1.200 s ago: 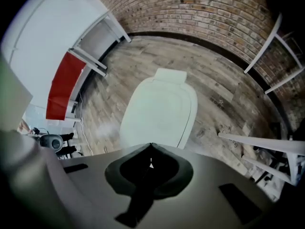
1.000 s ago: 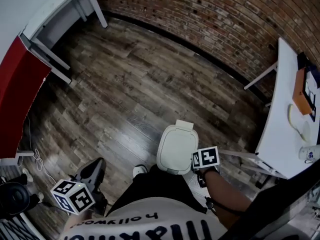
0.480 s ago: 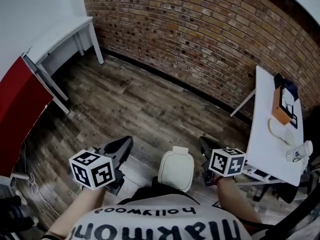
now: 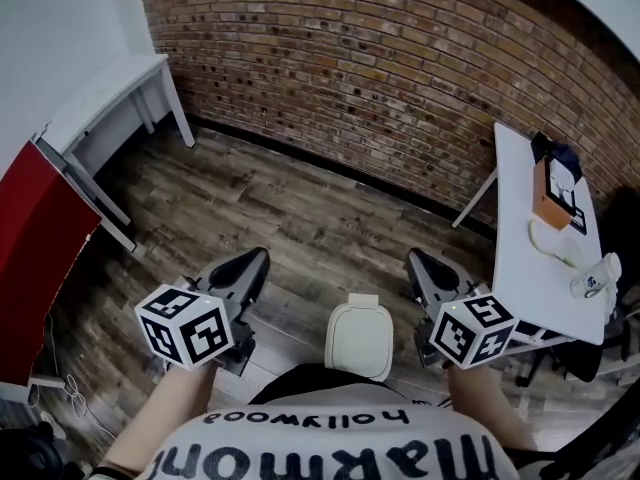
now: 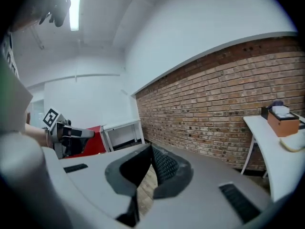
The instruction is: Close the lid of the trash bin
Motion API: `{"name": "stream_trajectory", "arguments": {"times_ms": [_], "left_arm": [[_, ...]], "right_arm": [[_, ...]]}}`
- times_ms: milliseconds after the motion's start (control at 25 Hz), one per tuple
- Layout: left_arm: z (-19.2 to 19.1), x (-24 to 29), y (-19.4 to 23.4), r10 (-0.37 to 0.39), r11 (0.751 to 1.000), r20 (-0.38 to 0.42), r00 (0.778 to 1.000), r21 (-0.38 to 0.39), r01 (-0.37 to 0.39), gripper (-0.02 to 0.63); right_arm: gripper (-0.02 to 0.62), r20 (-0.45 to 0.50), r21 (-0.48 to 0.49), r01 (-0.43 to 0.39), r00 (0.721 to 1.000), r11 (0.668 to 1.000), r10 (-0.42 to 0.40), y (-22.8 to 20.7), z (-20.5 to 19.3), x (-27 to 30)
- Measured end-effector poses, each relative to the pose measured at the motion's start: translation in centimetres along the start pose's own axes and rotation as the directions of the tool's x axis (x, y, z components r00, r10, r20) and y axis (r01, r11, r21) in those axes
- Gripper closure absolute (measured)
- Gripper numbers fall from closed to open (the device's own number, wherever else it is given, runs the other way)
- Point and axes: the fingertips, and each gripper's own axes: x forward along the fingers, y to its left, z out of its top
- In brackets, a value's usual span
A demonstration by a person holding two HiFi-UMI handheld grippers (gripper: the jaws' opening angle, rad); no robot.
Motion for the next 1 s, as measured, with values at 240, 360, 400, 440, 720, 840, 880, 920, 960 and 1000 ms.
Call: {"name": "stream_trajectory", "arguments": {"times_ms": [240, 360, 400, 440, 720, 840, 880, 920, 960, 1000], "left_arm": [[1.3, 0.0, 0.0, 0.0, 1.0, 0.027, 1.0, 0.007, 0.0, 0.601], [1.3, 0.1, 0.1, 0.007, 1.0, 0.024, 1.0, 0.014, -0.008, 0.601], [1.2, 0.1, 0.2, 0.011, 1.0, 0.022, 1.0, 0.016, -0.011, 0.601], [1.1, 0.1, 0.3, 0.014, 1.0, 0.019, 1.0, 0.018, -0.014, 0.601], [0.8, 0.3, 0.1, 0.03, 0.999, 0.006, 1.0, 0.026, -0.03, 0.601], [0.6, 0.2, 0.0, 0.029, 0.999, 0.007, 1.0, 0.028, -0.029, 0.601], [0.6, 0.2, -0.1, 0.026, 0.999, 0.007, 1.0, 0.03, -0.026, 0.601], [0.6, 0.2, -0.2, 0.023, 0.999, 0.007, 1.0, 0.033, -0.023, 0.601], [0.5, 0.2, -0.2, 0.021, 0.999, 0.008, 1.0, 0.036, -0.022, 0.601], [0.5, 0.1, -0.2, 0.021, 0.999, 0.008, 1.0, 0.037, -0.022, 0.601]], "right_arm": [[0.589, -0.006, -0.046, -0.012, 1.0, 0.999, 0.012, 0.8, 1.0, 0.1], [0.589, -0.012, -0.061, -0.009, 1.0, 0.998, 0.008, 0.8, 0.9, 0.3], [0.589, -0.013, -0.058, -0.008, 1.0, 0.998, 0.007, 0.7, 0.8, 0.3], [0.589, -0.013, -0.054, -0.006, 1.0, 0.999, 0.006, 0.6, 0.7, 0.4], [0.589, -0.028, -0.058, 0.005, 1.0, 0.998, -0.007, -0.1, 0.5, 0.2], [0.589, -0.035, -0.078, 0.004, 0.999, 0.997, -0.007, -0.1, 0.5, 0.1], [0.589, -0.037, -0.077, 0.003, 0.999, 0.997, -0.006, -0.1, 0.4, 0.1], [0.589, -0.038, -0.074, 0.002, 0.999, 0.997, -0.005, 0.0, 0.4, 0.1], [0.589, -0.038, -0.07, 0.001, 0.999, 0.998, -0.003, 0.0, 0.4, 0.0], [0.589, -0.038, -0.068, 0.0, 0.999, 0.998, -0.002, 0.0, 0.4, 0.0]]}}
